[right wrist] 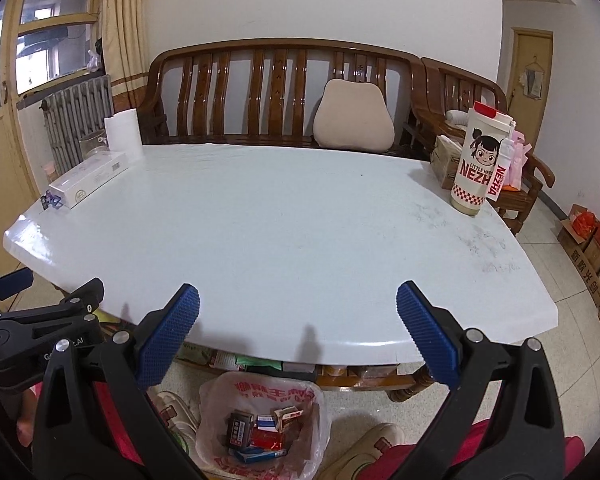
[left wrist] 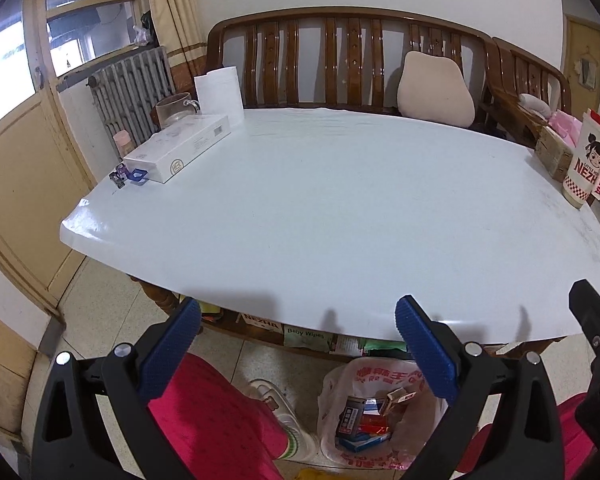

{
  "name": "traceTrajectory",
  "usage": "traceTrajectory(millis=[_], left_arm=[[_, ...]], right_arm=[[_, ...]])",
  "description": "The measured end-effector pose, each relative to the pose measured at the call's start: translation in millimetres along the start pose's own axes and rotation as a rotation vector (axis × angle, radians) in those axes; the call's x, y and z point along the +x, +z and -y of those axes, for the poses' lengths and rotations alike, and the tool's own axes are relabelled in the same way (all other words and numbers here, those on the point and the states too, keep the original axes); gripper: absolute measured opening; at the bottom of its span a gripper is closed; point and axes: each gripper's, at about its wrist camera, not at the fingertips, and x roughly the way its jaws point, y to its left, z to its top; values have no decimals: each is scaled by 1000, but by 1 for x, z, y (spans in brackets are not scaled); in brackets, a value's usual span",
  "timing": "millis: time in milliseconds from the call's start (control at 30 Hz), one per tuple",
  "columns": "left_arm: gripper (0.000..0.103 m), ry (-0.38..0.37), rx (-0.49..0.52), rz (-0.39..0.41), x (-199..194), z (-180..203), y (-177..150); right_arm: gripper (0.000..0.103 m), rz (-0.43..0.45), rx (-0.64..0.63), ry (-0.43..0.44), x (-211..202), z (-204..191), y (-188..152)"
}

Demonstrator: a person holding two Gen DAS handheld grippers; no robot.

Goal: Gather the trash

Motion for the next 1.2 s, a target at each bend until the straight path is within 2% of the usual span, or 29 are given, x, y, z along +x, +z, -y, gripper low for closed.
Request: traceTrajectory(millis=[467,800,1200], left_arm=[[95,-15,15,-13,2,5,0],[95,-12,27,14,-6,7,-2],[95,-43,34,5,-9,13,-5]], right_arm=[[97,-22,8,-17,7,6,-5],[97,-18,5,-25,3,6,-7],[97,-14,16,-34,-1,7,-9]])
